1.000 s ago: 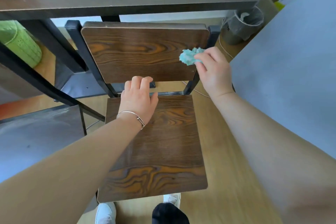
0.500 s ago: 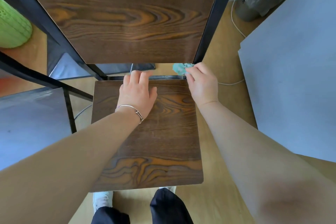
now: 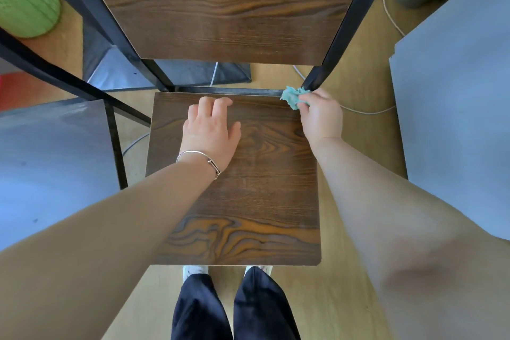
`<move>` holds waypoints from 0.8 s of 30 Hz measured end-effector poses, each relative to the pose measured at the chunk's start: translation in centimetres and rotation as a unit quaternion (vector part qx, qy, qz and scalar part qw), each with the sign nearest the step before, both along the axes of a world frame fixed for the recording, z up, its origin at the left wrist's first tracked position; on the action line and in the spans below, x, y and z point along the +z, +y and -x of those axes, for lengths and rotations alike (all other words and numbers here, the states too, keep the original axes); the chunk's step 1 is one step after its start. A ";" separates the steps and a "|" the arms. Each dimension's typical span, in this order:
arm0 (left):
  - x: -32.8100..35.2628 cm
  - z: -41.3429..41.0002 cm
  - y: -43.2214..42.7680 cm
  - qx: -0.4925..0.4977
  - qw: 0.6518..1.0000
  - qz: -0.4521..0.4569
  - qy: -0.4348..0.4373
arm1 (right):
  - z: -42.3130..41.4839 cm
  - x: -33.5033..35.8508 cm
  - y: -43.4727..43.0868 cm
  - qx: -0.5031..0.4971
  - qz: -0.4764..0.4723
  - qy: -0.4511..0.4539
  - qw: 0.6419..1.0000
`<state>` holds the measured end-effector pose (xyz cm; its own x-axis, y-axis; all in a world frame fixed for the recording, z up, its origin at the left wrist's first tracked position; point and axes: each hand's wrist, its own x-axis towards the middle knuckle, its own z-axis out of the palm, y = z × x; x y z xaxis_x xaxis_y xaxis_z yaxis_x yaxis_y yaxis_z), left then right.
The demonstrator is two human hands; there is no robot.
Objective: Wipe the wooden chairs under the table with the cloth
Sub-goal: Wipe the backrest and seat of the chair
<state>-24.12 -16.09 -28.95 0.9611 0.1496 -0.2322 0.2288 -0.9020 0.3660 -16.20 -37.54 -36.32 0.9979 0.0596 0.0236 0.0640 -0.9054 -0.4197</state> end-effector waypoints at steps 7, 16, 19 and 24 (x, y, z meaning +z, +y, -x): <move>-1.6 2.5 1.2 -0.012 0.999 -0.008 0.034 | 0.5 0.7 1.6 -0.039 0.021 0.091 0.995; -1.0 6.6 5.4 -0.032 0.996 -0.037 0.074 | 12.5 0.9 7.2 0.057 -0.010 0.159 0.986; -0.8 8.1 6.0 -0.039 0.995 -0.033 0.082 | 16.7 1.1 8.3 0.081 -0.025 0.180 0.980; -0.2 10.5 6.5 -0.048 0.995 -0.019 0.081 | 23.7 1.7 9.8 0.144 -0.012 0.235 0.961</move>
<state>-34.65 -9.63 -29.18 0.9214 0.0714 -0.3820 0.1953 -0.9349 0.2963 -39.94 -27.74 -34.61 0.8409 0.3406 -0.4205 0.1094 -0.8680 -0.4843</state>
